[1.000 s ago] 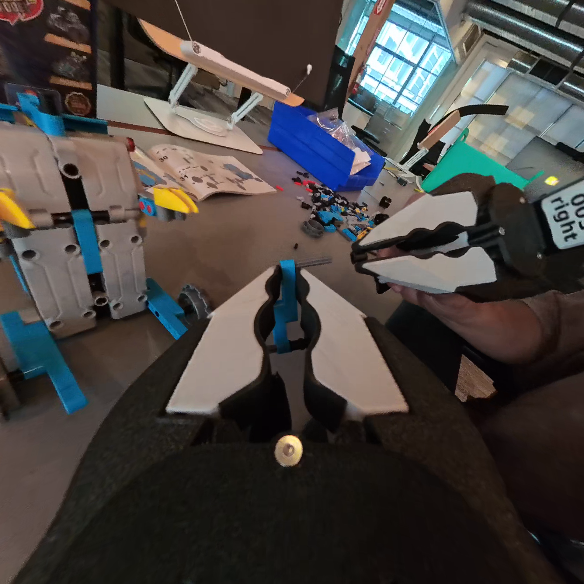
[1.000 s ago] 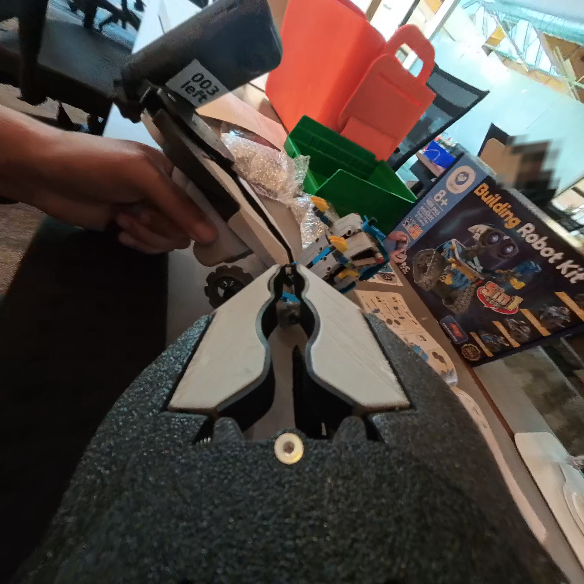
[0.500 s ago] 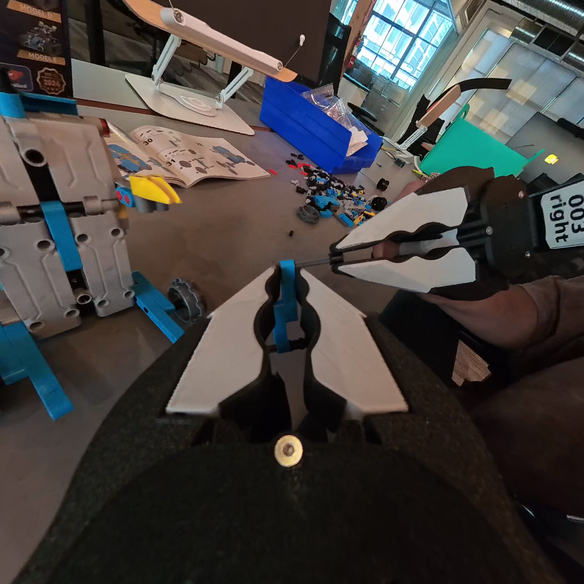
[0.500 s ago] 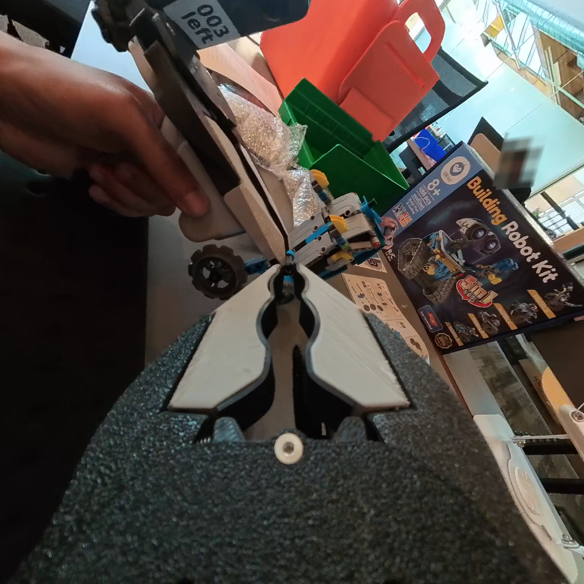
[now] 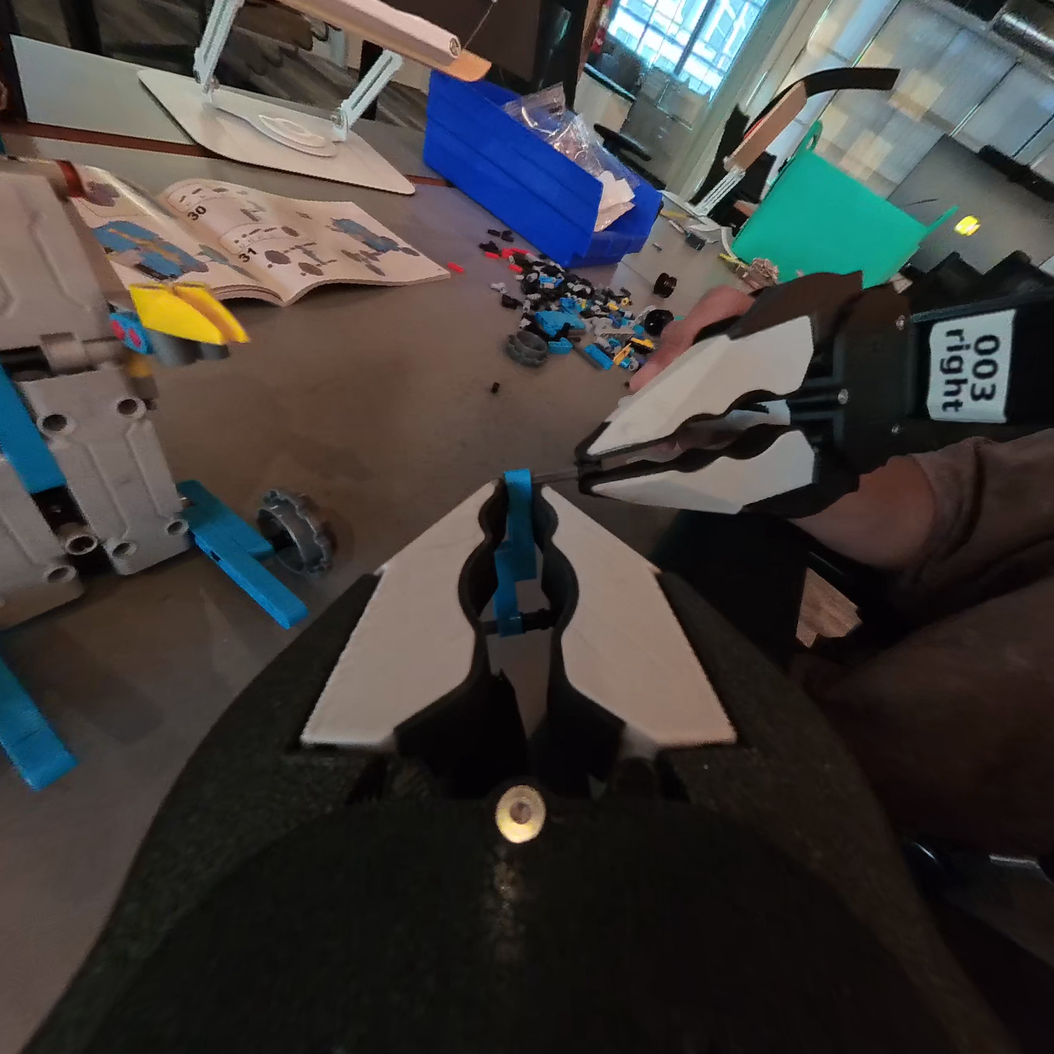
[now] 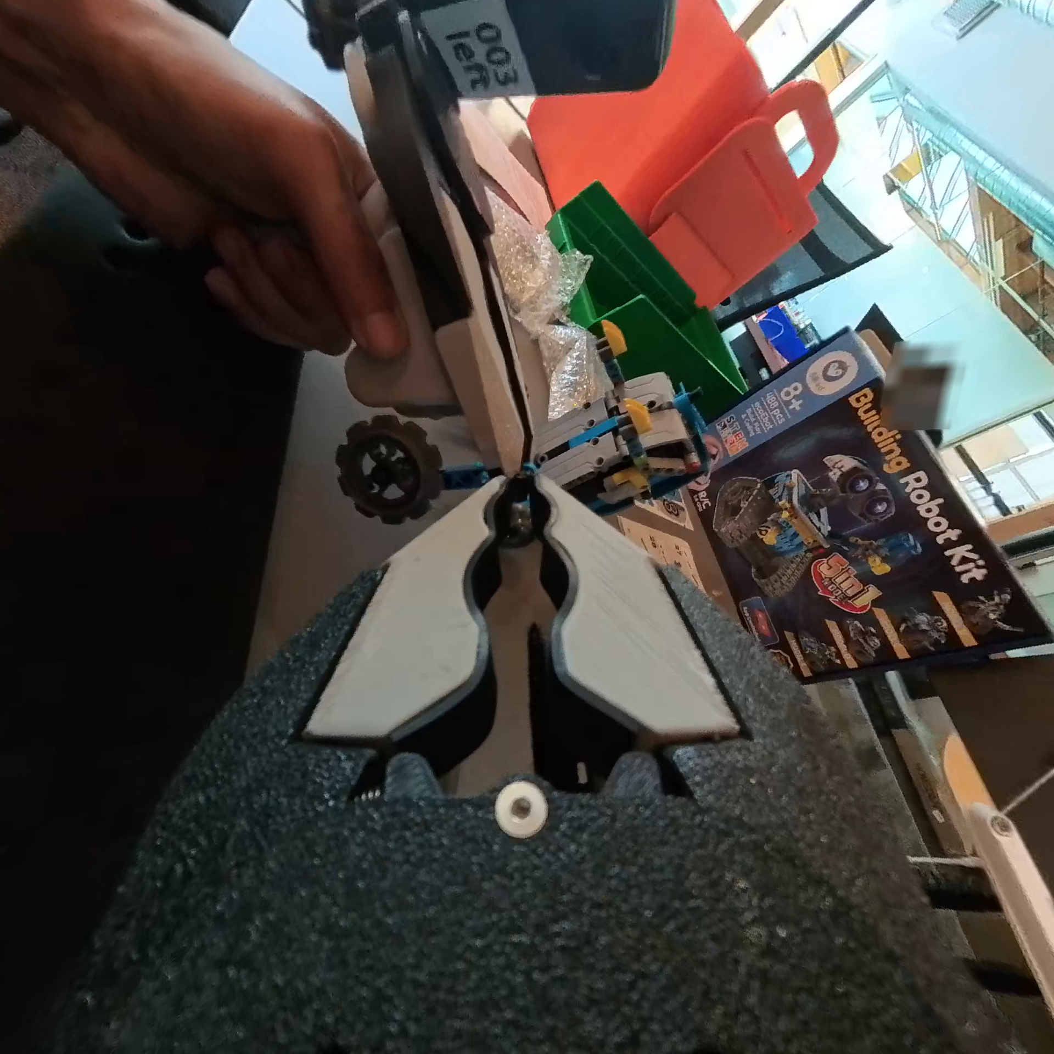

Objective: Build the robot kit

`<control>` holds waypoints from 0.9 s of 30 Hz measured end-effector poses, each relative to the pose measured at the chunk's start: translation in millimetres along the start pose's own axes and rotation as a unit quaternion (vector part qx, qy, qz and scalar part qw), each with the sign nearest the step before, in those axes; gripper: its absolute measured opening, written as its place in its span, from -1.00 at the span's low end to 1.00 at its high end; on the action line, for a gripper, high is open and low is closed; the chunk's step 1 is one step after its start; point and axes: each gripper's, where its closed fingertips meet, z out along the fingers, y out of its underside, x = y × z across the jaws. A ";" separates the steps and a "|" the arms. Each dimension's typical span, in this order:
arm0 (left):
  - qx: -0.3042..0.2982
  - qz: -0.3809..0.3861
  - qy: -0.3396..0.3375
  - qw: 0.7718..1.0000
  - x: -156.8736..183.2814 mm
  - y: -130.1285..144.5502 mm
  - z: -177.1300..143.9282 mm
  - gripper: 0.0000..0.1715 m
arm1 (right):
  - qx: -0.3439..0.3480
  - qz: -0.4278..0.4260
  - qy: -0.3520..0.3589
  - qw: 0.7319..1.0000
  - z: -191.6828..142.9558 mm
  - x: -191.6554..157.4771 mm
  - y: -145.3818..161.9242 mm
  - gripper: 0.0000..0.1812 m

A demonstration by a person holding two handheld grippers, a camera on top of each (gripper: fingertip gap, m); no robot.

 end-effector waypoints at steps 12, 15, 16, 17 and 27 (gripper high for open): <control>0.006 0.076 -0.029 0.997 8.9 1.2 -0.9 -0.92 | 0.008 0.017 -0.005 1.000 0.7 -3.8 -1.2 -0.93; 0.007 0.081 -0.039 0.996 7.7 0.6 -0.7 -0.91 | 0.012 0.028 -0.009 0.999 0.4 -3.1 -1.9 -0.93; 0.004 0.080 -0.052 0.995 4.0 1.2 0.5 -0.91 | 0.006 0.045 -0.013 0.999 2.5 -2.7 0.9 -0.93; 0.002 0.084 -0.066 0.994 1.0 1.1 1.3 -0.91 | 0.002 0.062 -0.016 0.998 4.6 -2.4 3.7 -0.92; 0.009 0.084 -0.079 0.993 -1.4 -1.1 -0.1 -0.91 | -0.018 0.090 -0.007 0.996 5.6 -0.7 5.5 -0.92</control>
